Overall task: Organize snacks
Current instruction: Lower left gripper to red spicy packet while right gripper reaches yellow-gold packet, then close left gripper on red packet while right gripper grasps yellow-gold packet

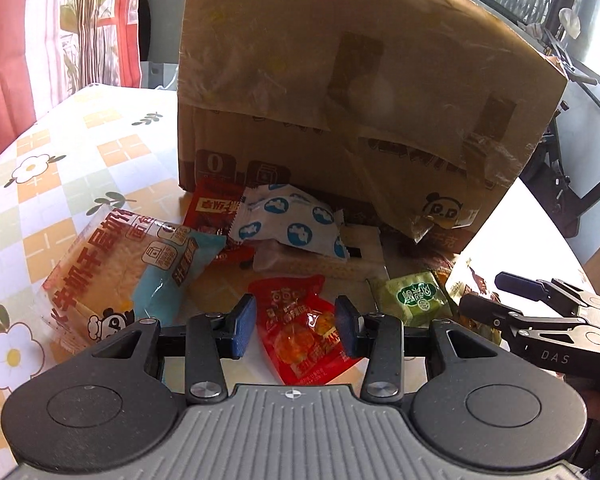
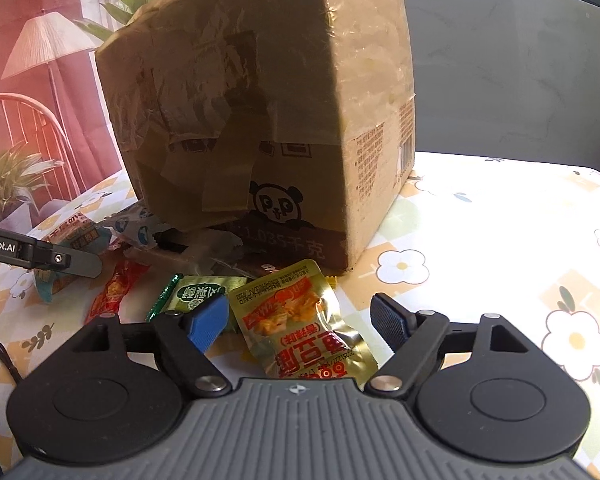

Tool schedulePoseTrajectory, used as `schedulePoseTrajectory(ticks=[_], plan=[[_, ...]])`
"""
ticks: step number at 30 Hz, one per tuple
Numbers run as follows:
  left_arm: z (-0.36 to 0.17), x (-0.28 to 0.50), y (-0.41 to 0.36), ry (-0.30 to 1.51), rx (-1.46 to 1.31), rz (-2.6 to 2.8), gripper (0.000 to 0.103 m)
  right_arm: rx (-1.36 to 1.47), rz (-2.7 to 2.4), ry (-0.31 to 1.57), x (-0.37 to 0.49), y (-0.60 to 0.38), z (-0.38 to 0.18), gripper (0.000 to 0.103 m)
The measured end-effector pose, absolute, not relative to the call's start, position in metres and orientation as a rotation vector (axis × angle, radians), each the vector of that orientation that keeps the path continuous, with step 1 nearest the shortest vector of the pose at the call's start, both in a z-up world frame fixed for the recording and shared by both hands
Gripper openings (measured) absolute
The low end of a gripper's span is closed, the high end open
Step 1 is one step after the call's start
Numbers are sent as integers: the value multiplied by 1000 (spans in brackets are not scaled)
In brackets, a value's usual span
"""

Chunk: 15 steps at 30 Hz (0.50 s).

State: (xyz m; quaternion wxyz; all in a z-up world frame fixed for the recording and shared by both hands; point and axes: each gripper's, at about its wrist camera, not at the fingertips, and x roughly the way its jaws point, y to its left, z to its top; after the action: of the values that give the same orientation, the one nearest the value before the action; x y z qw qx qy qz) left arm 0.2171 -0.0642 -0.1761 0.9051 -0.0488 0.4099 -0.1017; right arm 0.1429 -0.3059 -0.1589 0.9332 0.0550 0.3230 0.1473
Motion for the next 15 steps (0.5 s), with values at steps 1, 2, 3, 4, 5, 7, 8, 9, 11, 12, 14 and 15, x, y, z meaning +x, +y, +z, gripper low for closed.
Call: schedulePoseTrajectory(ticks=[1,2,3,4,5,7,8,9,11,12,14,15], plan=[[-177,217,-64,849,-102,-209,45,107,309,674,144,-305,-160,81],[-178,217,-63,854,-106,-209,45,100,315,688,146,-304,-160,81],[-180,218,-63,860,-113,-207,45,90,320,701,147,-302,-162,81],[-181,218,-63,866,-120,-204,45,77,324,713,149,-299,-163,81],[-183,218,-63,872,-127,-203,45,60,325,715,149,-296,-163,81],[-185,219,-63,880,-137,-206,45,41,329,715,148,-293,-164,81],[-186,219,-64,882,-140,-209,45,32,334,714,147,-291,-164,80],[-188,219,-64,884,-142,-211,45,32,342,710,146,-291,-164,76],[-189,219,-66,885,-140,-207,45,35,352,702,145,-291,-164,66],[-190,219,-67,886,-138,-207,45,43,356,698,144,-292,-164,59],[-191,219,-67,887,-140,-213,46,61,359,692,144,-294,-163,58],[-191,218,-67,886,-142,-214,47,70,364,683,143,-296,-163,58]])
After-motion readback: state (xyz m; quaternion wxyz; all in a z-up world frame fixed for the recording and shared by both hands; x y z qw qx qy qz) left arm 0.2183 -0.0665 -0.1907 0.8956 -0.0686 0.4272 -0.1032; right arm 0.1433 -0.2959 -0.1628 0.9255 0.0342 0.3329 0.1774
